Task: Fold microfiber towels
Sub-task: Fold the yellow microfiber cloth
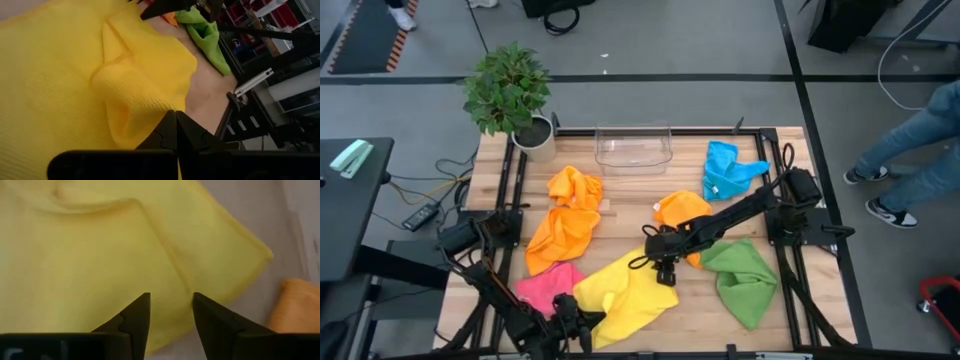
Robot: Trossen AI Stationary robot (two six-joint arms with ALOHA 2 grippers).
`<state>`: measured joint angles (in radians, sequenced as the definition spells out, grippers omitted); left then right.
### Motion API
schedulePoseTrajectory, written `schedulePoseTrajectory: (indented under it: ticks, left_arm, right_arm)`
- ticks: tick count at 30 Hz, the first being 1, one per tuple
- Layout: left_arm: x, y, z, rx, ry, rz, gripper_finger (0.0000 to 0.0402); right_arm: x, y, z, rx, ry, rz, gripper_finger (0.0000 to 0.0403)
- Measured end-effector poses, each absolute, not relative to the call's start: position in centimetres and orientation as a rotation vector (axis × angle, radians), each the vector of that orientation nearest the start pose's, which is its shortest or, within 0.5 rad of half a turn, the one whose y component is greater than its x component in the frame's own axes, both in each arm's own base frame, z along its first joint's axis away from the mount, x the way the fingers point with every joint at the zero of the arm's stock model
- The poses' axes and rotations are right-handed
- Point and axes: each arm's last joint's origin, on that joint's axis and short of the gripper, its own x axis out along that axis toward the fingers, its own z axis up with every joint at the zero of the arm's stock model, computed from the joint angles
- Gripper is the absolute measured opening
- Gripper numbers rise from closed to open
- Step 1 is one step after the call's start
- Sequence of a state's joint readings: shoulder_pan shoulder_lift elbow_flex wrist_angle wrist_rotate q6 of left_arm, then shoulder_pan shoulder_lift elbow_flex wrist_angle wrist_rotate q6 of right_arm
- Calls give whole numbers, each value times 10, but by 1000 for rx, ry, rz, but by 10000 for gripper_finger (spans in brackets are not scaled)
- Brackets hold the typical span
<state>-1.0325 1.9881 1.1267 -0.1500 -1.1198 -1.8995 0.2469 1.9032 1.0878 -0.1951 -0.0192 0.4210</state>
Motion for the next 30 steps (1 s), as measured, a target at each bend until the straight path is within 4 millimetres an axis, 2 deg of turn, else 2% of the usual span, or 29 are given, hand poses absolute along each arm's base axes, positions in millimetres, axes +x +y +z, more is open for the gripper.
schedulePoseTrajectory:
  ticks: [4,12,18,30]
  left_arm:
    - [214,-308,129,-964,226,442,1]
    - [215,-307,129,-954,229,445,1]
    - [215,-307,129,-954,229,443,1]
    - [209,-309,128,-933,240,438,1]
  right_arm:
    - [358,92,134,261,1031,26,119]
    - [357,94,139,267,1020,59,12]
    - [356,90,163,227,930,13,6]
    - [362,61,159,197,931,-64,4]
